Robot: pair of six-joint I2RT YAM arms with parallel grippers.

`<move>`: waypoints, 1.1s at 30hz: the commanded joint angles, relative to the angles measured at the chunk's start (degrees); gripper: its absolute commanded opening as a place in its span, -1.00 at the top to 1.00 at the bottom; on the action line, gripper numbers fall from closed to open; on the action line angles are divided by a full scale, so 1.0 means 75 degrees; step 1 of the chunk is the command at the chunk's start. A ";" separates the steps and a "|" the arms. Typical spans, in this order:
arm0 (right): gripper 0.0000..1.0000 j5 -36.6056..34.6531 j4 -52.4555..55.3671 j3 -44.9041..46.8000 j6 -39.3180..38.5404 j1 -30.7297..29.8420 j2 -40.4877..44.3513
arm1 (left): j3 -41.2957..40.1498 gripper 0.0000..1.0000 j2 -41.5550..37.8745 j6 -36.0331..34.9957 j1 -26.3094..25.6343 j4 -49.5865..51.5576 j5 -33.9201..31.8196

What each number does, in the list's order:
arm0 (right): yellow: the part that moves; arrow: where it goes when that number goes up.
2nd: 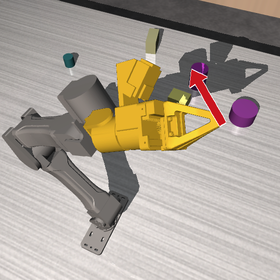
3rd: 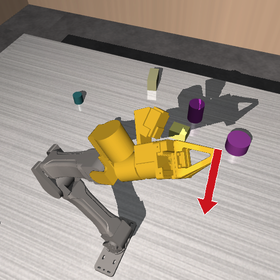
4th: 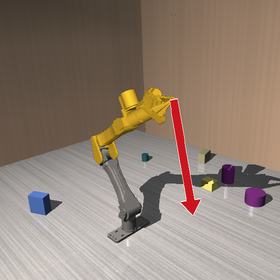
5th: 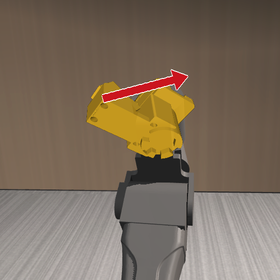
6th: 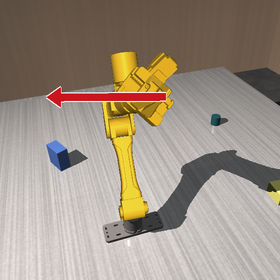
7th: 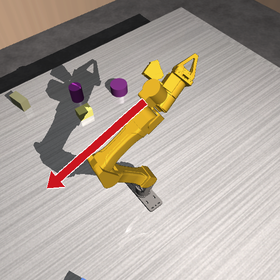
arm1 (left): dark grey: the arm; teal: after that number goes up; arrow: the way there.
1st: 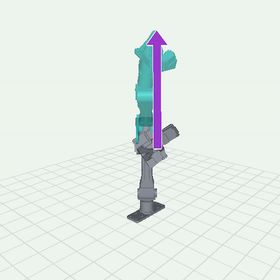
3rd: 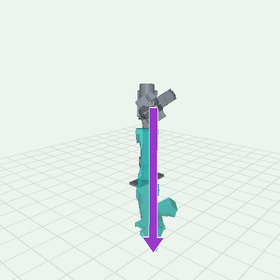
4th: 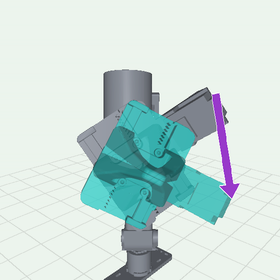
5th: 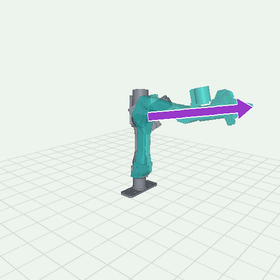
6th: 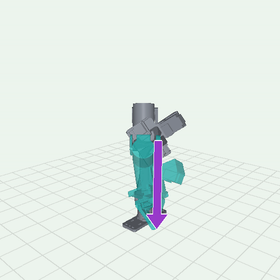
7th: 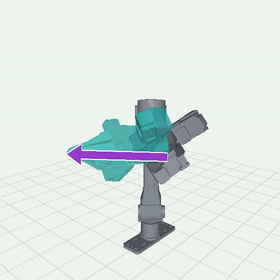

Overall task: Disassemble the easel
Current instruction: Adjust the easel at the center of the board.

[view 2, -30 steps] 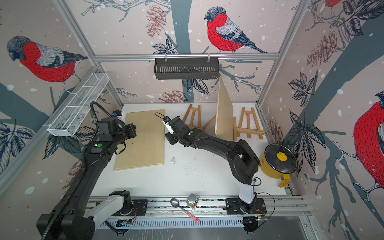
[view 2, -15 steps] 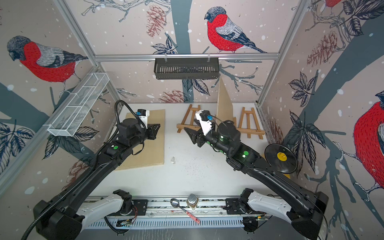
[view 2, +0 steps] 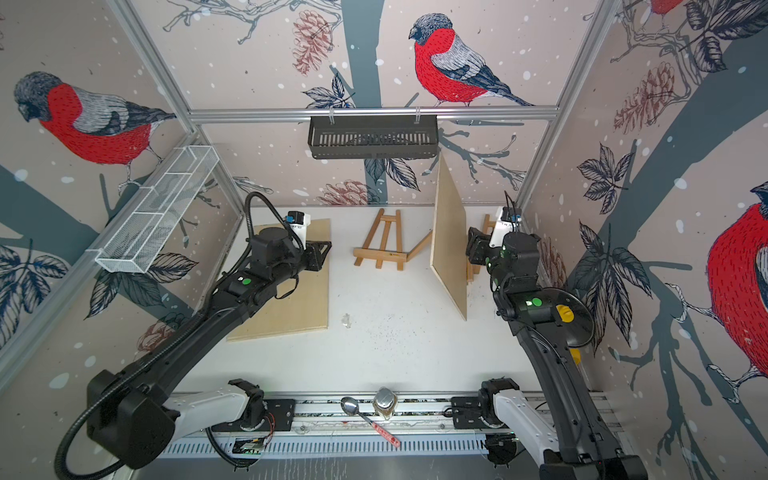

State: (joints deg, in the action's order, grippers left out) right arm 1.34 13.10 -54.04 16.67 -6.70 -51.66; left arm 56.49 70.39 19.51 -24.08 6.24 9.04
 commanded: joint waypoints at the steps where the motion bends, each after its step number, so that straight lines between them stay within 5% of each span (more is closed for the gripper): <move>1: -0.27 0.0919 -0.0550 0.0208 0.0394 0.0251 0.0149 | 0.0050 0.57 0.0689 0.0235 -0.0030 -0.0408 0.0649; 8: -0.28 0.1034 -0.0504 0.0113 0.0304 0.0938 -0.0377 | 0.1584 0.70 0.3134 0.0377 -0.0722 -0.1239 0.0510; 14: -0.31 0.1990 -0.0811 0.0339 0.0366 0.1949 -0.0770 | 0.4717 0.85 0.5786 0.0209 -0.1065 0.1074 -0.0672; 17: -0.34 0.2114 -0.0949 0.0452 0.0345 0.2029 -0.0883 | 0.6412 0.88 0.7051 0.0149 -0.1054 0.2077 -0.1672; 24: -0.37 0.2304 -0.1020 0.0502 0.0233 0.2156 -0.0981 | 1.0593 0.84 0.9911 -0.0118 -0.0940 0.4284 -0.2385; 33: -0.38 0.2470 -0.1247 0.0628 0.0270 0.2252 -0.0997 | 1.0153 0.80 1.0219 -0.0352 -0.0787 0.3618 -0.2766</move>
State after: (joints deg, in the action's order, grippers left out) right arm 18.81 6.28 -49.56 19.11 10.09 -59.05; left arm 133.32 147.02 17.98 -30.09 33.76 -9.61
